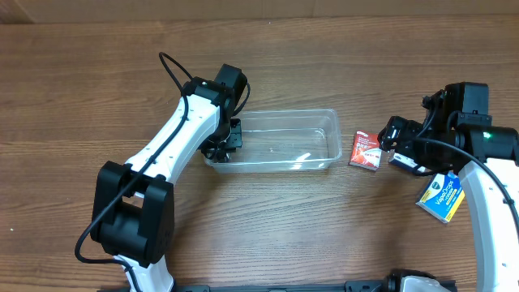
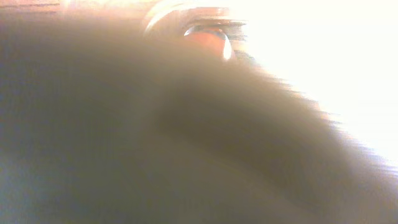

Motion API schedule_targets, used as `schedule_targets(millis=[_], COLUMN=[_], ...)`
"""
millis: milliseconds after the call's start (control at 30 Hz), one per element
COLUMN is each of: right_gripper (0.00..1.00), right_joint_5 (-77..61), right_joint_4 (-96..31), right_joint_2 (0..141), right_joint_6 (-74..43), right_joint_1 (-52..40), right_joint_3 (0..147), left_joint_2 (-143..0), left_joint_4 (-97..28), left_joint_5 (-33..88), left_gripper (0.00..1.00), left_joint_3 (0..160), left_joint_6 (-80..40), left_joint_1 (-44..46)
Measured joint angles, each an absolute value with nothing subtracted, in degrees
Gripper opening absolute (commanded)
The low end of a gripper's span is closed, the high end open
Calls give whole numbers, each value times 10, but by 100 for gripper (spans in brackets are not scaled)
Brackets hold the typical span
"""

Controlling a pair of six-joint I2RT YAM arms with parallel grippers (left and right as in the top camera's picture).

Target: Pack container

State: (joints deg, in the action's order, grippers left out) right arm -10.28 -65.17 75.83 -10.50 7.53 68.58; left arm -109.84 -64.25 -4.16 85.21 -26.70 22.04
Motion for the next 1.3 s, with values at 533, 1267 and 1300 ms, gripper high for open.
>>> schedule_targets(millis=[533, 1267, 1300], right_gripper=[100, 100, 100], right_joint_5=[-103, -103, -103], right_joint_4=[-652, -652, -652], right_joint_2=[758, 758, 758], right_joint_6=[-105, -105, -105], right_joint_1=[75, 75, 75], right_joint_3=[686, 686, 686], left_joint_2=[-1098, -1098, -1098], left_joint_4=[-642, -727, -736], left_joint_5=[-45, -57, -57], left_gripper=[45, 45, 45], left_joint_3=[852, 962, 973], left_joint_6=[-270, -264, -264], left_joint_1=[221, 220, 220])
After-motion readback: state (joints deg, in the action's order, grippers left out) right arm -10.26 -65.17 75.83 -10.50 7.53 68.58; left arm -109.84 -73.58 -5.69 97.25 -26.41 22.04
